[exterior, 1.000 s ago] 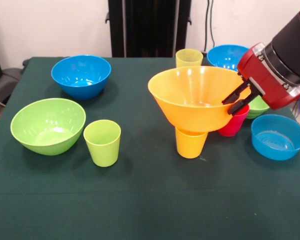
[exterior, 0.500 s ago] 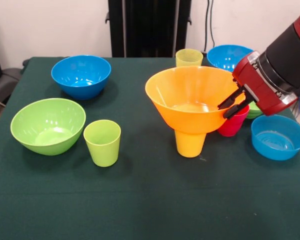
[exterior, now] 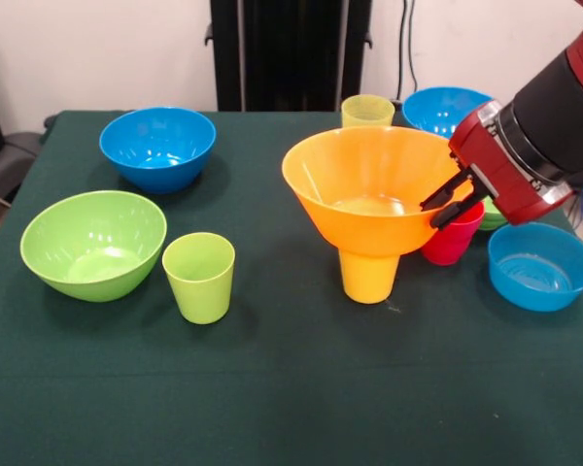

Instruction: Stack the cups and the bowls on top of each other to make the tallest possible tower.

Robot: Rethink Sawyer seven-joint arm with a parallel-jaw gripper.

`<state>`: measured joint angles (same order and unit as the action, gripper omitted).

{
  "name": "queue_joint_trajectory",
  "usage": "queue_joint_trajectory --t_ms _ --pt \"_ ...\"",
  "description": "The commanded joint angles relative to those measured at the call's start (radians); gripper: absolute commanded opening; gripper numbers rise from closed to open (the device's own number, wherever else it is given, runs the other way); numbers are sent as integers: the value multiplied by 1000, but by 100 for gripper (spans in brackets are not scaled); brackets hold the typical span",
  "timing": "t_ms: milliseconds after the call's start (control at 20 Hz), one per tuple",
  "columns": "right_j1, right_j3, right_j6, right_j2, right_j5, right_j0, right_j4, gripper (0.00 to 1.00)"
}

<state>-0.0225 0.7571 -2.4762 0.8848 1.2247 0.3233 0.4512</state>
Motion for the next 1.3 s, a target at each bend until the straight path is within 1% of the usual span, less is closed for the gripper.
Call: queue_joint_trajectory --t_ms 50,200,250,550,950,1100,1300 --pt "-20 -52 -196 -62 60 -30 6 0" --pt "-16 -58 -192 -63 80 -32 9 0" --pt "-21 -70 -196 -62 92 -35 14 0" --pt "-70 -135 -217 -53 93 -57 26 0" --pt "-105 -183 -240 -36 108 -63 45 0" --pt "-111 -186 -246 -30 101 -60 50 0" --pt "-106 -167 -248 -30 89 -50 58 0"
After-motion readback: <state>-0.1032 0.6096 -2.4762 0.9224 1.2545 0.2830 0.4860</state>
